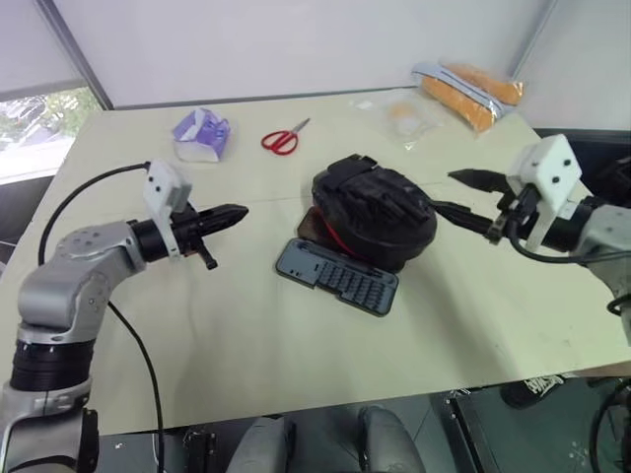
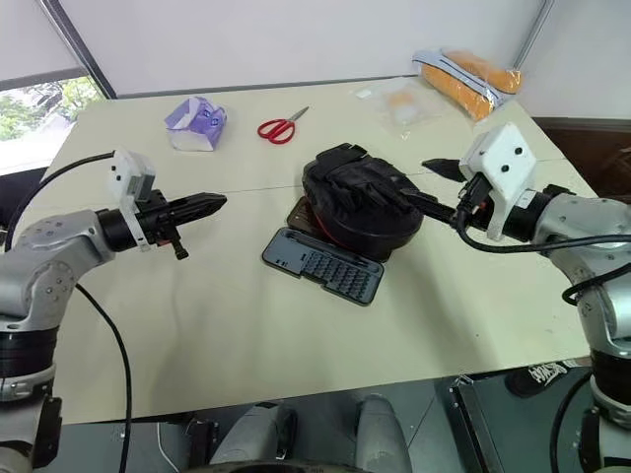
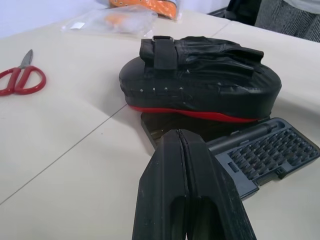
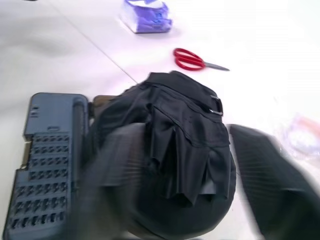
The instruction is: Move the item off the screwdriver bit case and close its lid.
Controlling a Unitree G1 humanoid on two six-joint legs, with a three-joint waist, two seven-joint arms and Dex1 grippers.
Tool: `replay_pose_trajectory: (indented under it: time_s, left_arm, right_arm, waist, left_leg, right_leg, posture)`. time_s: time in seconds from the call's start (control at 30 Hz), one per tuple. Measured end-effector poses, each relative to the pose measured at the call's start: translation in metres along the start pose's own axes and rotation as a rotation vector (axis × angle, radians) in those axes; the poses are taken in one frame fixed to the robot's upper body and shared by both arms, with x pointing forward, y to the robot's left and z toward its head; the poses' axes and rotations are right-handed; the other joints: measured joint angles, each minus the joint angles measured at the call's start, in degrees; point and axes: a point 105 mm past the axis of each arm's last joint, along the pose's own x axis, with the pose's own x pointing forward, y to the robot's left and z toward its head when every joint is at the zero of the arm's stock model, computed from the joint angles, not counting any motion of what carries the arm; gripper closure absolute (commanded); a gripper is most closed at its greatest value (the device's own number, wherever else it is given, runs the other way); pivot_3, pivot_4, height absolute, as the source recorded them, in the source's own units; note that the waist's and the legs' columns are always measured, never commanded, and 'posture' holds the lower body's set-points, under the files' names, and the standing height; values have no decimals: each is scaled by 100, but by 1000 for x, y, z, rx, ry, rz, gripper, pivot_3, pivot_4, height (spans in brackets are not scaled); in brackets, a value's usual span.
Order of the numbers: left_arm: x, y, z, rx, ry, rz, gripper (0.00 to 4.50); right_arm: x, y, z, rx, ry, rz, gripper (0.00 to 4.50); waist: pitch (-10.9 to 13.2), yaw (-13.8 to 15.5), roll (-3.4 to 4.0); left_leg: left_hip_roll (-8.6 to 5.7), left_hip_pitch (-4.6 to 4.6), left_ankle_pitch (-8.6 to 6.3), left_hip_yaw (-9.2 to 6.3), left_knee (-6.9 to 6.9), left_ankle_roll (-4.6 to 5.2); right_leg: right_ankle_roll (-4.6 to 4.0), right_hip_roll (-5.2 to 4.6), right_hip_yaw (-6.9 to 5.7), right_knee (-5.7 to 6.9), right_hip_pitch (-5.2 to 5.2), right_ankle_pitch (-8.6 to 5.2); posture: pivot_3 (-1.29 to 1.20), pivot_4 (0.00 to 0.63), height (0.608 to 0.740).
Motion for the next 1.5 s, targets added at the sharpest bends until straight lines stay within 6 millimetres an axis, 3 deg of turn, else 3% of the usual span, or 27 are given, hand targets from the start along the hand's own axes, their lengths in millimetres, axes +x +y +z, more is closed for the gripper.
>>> replay_pose_trajectory:
  time_s: [0.17, 0.4, 0.7, 0.8, 0.9, 1.03, 1.43, 1.5]
  left_arm:
    - [2, 0, -1, -6, -8, 10, 4500]
    - [10, -2, -6, -26, -14, 12, 4500]
    - [12, -2, -7, -34, -20, 33, 4500]
    - [11, -4, -9, -32, -18, 39, 4500]
    - [9, -7, -12, -30, -13, 47, 4500]
    - [8, -5, -12, -29, -13, 67, 4500]
    - [8, -5, -12, -27, -14, 73, 4500]
    - [8, -5, -12, -27, -15, 73, 4500]
  right_arm:
    - [11, 8, -10, 71, 29, -12, 56]
    - [58, 21, -9, 259, -12, -21, 56]
    - [94, 28, -58, 365, 123, -33, 56]
    - [104, 27, -60, 370, 113, -36, 56]
    - [109, 26, -63, 394, 102, -41, 919]
    - [110, 27, -63, 401, 95, -32, 2886]
    - [106, 27, -63, 421, 89, -71, 2886]
    - [103, 25, -64, 436, 88, -90, 3381]
  waist:
    - [0, -6, 0]
    - [0, -54, 0]
    - [0, -87, 0]
    - [-1, -151, 0]
    - [-2, -167, 0]
    - [-5, -145, -4]
    - [-6, -122, -6]
    - [-6, -116, -6]
  left_leg:
    - [0, 1, 0, 0, 0, 0]
    - [1, 0, 2, -1, -1, -3]
    - [-3, -2, 2, -1, 0, -3]
    - [-2, 0, 2, -1, 0, -4]
    - [0, 3, 3, -1, 0, -5]
    - [-2, 7, 4, -4, 8, -8]
    - [-4, 7, 4, -8, 8, -8]
    - [-5, 5, 4, -10, 8, -8]
  right_leg:
    - [0, 0, 0, 2, 0, 0]
    - [0, 2, 1, 6, -6, 0]
    - [0, 0, 1, 7, -9, 0]
    - [0, 0, 1, 9, -8, 0]
    - [0, 1, 1, 12, -7, 1]
    - [0, 1, 1, 13, 3, 1]
    - [0, 1, 0, 13, 5, 1]
    - [0, 0, 0, 11, 5, 1]
  posture:
    - [0, 150, 740]
    - [0, 150, 740]
    - [0, 150, 740]
    - [0, 150, 740]
    - [0, 150, 740]
    - [0, 150, 740]
    - [0, 150, 740]
    - [0, 150, 740]
